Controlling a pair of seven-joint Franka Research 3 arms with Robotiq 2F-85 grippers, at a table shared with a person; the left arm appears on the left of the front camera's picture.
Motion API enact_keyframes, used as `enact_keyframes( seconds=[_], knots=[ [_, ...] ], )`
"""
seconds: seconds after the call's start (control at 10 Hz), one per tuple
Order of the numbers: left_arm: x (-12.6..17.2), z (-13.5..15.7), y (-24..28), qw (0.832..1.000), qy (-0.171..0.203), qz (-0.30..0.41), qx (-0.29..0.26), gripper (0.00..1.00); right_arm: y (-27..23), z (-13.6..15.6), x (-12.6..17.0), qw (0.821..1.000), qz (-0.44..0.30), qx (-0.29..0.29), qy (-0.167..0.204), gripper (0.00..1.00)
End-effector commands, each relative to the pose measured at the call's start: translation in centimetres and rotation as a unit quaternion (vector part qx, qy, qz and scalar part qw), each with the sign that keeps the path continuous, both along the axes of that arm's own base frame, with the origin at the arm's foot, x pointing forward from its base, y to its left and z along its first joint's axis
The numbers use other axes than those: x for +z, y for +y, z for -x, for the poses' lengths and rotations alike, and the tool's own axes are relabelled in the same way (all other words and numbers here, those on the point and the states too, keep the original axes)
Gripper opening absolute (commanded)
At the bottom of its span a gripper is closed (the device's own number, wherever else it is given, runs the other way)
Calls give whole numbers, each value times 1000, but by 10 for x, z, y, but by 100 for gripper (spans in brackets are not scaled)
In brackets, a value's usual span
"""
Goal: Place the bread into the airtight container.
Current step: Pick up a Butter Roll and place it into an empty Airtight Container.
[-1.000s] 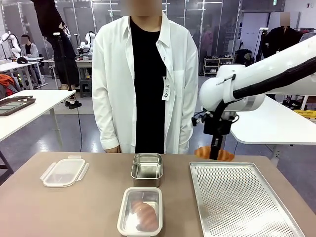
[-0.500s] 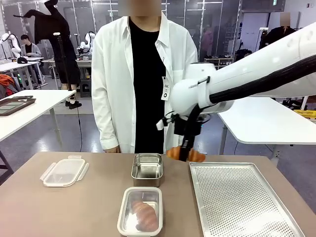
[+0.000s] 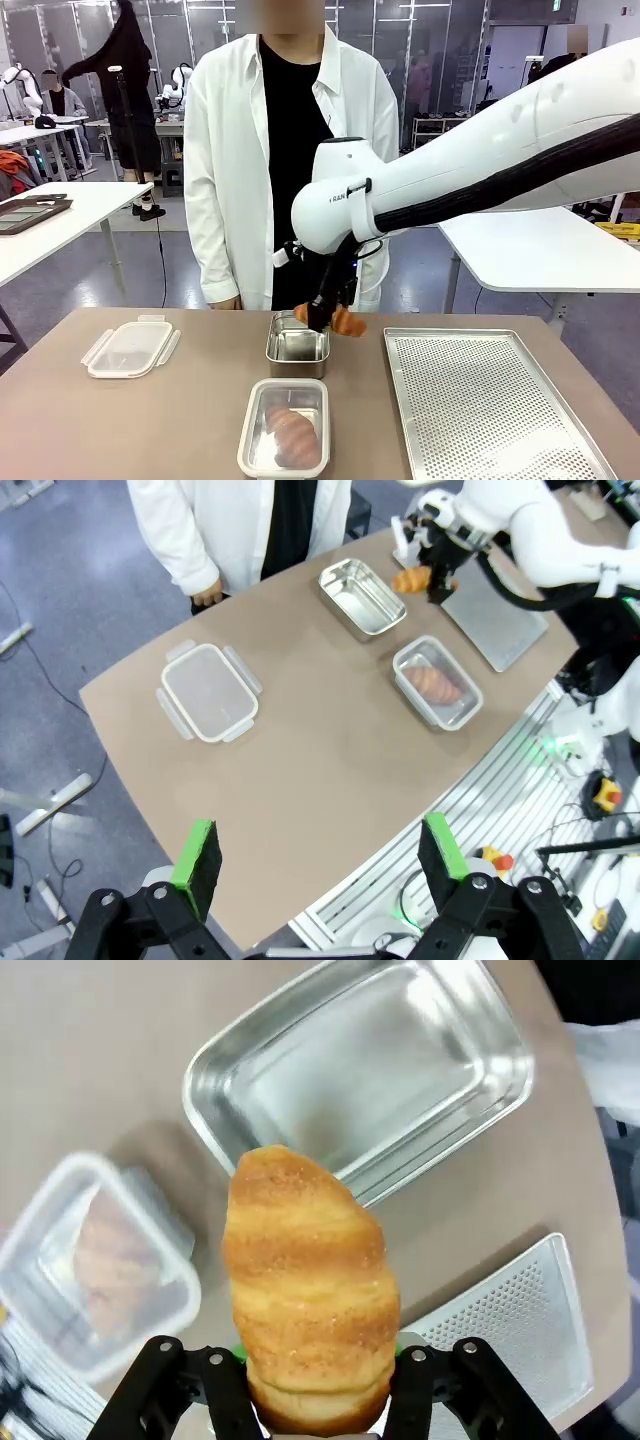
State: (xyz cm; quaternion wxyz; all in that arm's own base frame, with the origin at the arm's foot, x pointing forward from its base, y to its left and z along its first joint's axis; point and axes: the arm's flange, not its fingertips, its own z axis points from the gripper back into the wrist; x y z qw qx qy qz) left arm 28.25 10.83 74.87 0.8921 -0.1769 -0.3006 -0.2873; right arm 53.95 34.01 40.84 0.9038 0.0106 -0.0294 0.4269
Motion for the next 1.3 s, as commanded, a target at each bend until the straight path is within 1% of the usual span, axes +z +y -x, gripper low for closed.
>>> enact_keyframes(
  seconds=[0.0, 0.1, 0.3, 0.4, 0.5, 0.6, 0.9, 1.0, 1.1, 1.2],
  knots=[
    [1, 1, 0, 1000, -5, 0, -10, 100, 8, -17, -6, 992, -29, -122, -18, 23],
    [1, 1, 0, 1000, -5, 0, -10, 100, 7, -20, -7, 984, -48, -169, -23, 23],
    [1, 1, 0, 1000, -5, 0, -10, 100, 9, -23, -6, 976, -80, -204, -5, 23],
    [1, 1, 0, 1000, -5, 0, -10, 100, 8, -25, -5, 974, -80, -212, -2, 23],
    [1, 1, 0, 1000, -5, 0, -10, 100, 7, -23, -6, 977, -103, -185, 30, 23],
    [1, 1, 0, 1000, -5, 0, -10, 100, 6, -26, -5, 978, -69, -195, 2, 23],
    [1, 1, 0, 1000, -5, 0, -10, 100, 6, -26, -5, 978, -69, -195, 2, 23],
    [1, 1, 0, 1000, -5, 0, -10, 100, 8, -25, -5, 977, -77, -197, 10, 23],
    [1, 1, 0, 1000, -5, 0, -10, 100, 8, -26, -14, 968, -115, -219, 28, 23],
    [1, 1, 0, 1000, -5, 0, -10, 100, 13, -28, -19, 957, -131, -259, 17, 23]
  ],
)
